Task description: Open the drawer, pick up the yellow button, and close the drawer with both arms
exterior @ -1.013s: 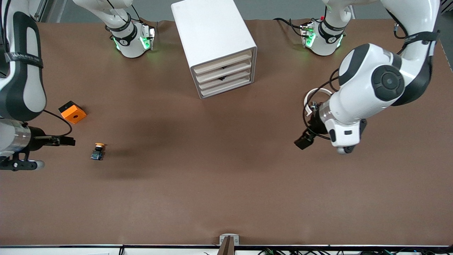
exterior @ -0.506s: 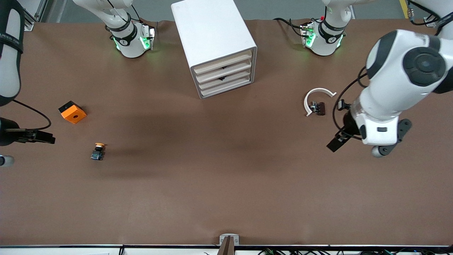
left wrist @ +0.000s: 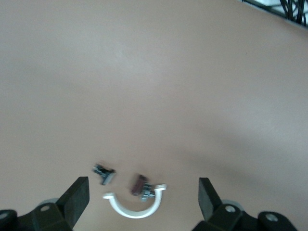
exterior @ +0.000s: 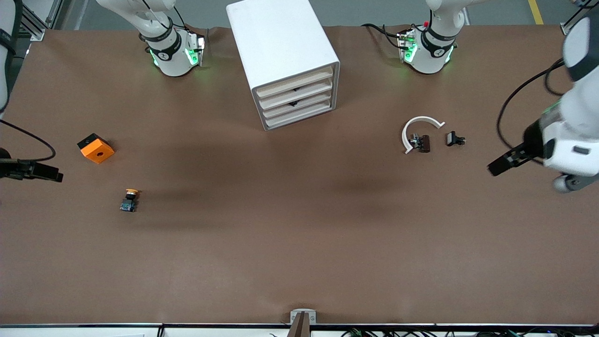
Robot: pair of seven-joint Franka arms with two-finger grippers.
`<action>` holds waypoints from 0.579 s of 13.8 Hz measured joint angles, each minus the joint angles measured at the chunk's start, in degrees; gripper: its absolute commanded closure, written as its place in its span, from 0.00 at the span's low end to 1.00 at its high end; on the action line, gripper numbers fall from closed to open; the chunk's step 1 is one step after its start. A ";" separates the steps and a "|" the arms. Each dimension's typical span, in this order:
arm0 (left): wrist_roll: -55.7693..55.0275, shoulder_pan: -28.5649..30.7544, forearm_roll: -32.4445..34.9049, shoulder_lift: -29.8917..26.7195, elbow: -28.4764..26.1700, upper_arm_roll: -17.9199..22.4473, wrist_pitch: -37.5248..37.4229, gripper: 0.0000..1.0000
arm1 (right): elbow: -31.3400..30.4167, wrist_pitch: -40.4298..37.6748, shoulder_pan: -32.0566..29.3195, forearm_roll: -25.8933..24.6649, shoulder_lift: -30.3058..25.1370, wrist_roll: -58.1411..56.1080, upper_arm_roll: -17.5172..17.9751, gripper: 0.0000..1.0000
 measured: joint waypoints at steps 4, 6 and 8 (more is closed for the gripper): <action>5.90 0.28 -0.09 -2.77 -0.30 0.14 -2.81 0.00 | -0.13 -6.73 0.19 0.14 -6.20 0.56 0.29 0.00; 7.41 -2.63 -2.52 -5.04 -2.58 4.19 -3.15 0.00 | -0.71 -7.90 0.18 0.16 -9.22 0.64 0.31 0.00; 10.33 -6.01 -5.32 -7.97 -5.92 9.46 -2.90 0.00 | -1.74 -8.01 0.21 0.20 -11.54 0.65 0.42 0.00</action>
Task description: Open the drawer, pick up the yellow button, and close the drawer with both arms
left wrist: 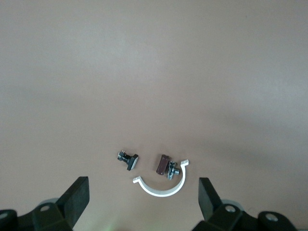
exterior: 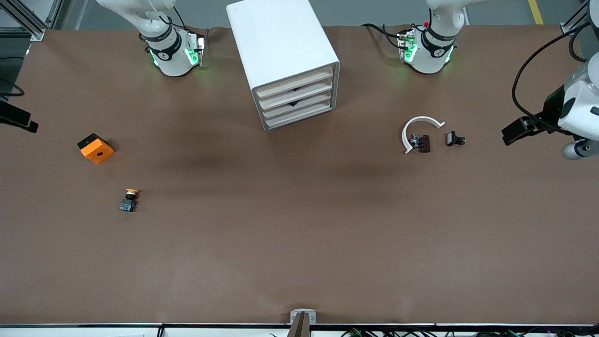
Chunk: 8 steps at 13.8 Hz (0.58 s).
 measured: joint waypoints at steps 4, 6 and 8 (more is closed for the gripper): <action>3.63 -5.23 -0.89 -5.11 -6.60 6.44 3.29 0.00 | -6.03 1.78 0.27 0.03 -3.96 0.11 0.32 0.00; 6.65 -5.82 -2.26 -7.12 -9.29 8.37 4.69 0.00 | -9.64 2.52 0.25 0.03 -6.30 0.23 0.26 0.00; 8.24 -5.93 -2.97 -9.38 -12.03 9.10 5.94 0.00 | -13.47 4.23 0.25 0.03 -9.05 0.31 0.24 0.00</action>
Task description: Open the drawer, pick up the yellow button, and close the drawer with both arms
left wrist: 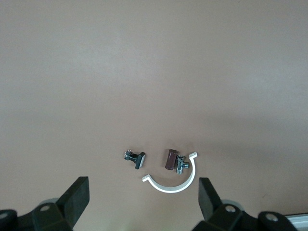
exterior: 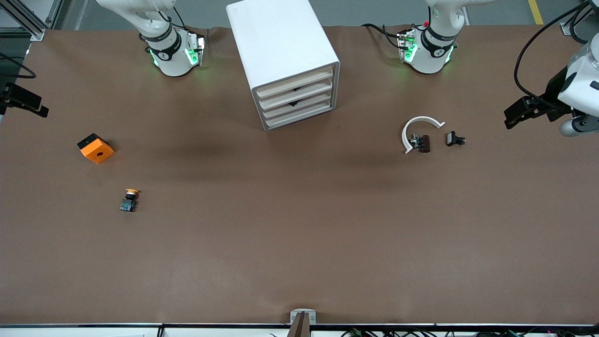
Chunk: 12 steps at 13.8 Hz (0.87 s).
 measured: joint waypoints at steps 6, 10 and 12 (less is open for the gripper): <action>4.59 -1.57 -1.71 -3.54 -3.72 1.44 1.70 0.00 | -8.28 2.64 0.00 0.00 -7.45 0.09 -0.04 0.00; 6.76 -1.59 -1.96 -3.54 -3.52 1.86 0.33 0.00 | -8.96 3.13 0.00 0.01 -7.67 0.11 0.00 0.00; 7.25 -1.64 -1.97 -3.55 -2.89 1.86 -2.77 0.00 | -8.97 3.33 0.01 0.03 -7.67 0.11 0.10 0.00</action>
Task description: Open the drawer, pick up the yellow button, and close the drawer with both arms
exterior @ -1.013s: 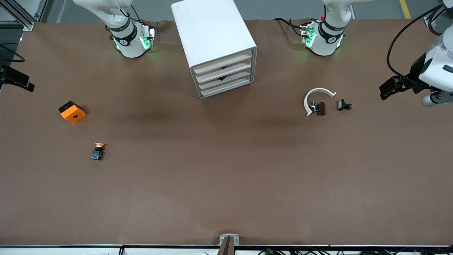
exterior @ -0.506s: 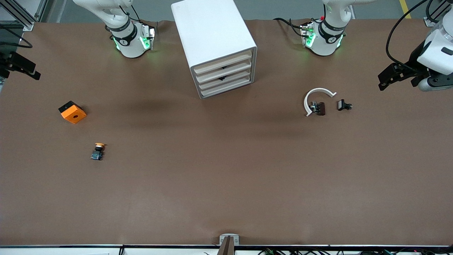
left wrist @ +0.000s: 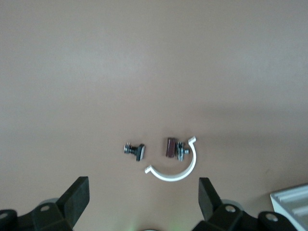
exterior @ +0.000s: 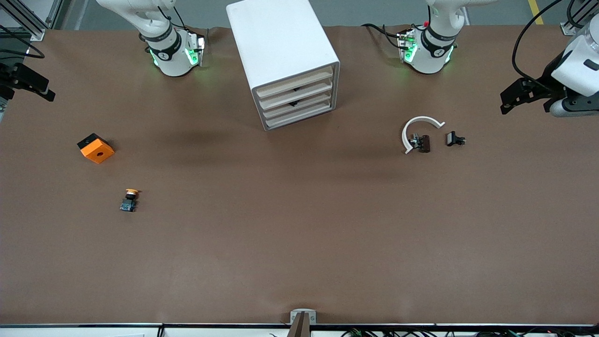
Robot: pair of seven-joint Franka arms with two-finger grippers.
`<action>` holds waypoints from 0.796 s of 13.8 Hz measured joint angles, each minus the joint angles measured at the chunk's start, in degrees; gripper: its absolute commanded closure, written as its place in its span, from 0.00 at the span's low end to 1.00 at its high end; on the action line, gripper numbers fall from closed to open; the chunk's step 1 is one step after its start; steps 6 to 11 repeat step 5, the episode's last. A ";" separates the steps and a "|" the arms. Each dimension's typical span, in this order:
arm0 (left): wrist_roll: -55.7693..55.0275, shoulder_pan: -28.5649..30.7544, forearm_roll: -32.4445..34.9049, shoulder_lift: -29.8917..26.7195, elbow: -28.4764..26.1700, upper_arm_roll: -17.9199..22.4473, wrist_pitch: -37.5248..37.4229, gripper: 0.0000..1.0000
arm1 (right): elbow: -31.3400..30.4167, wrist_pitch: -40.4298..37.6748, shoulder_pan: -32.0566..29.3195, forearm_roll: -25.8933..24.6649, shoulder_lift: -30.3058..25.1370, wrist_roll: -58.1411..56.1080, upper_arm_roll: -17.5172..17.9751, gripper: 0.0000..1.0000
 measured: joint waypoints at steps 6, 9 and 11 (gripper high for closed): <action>0.28 0.00 0.00 0.02 1.14 0.03 -2.01 0.00 | 0.00 0.35 0.00 0.04 0.00 0.00 0.01 0.00; 0.28 0.00 0.00 0.02 1.14 0.03 -2.01 0.00 | 0.00 0.35 0.00 0.04 0.00 0.00 0.01 0.00; 0.28 0.00 0.00 0.02 1.14 0.03 -2.01 0.00 | 0.00 0.35 0.00 0.04 0.00 0.00 0.01 0.00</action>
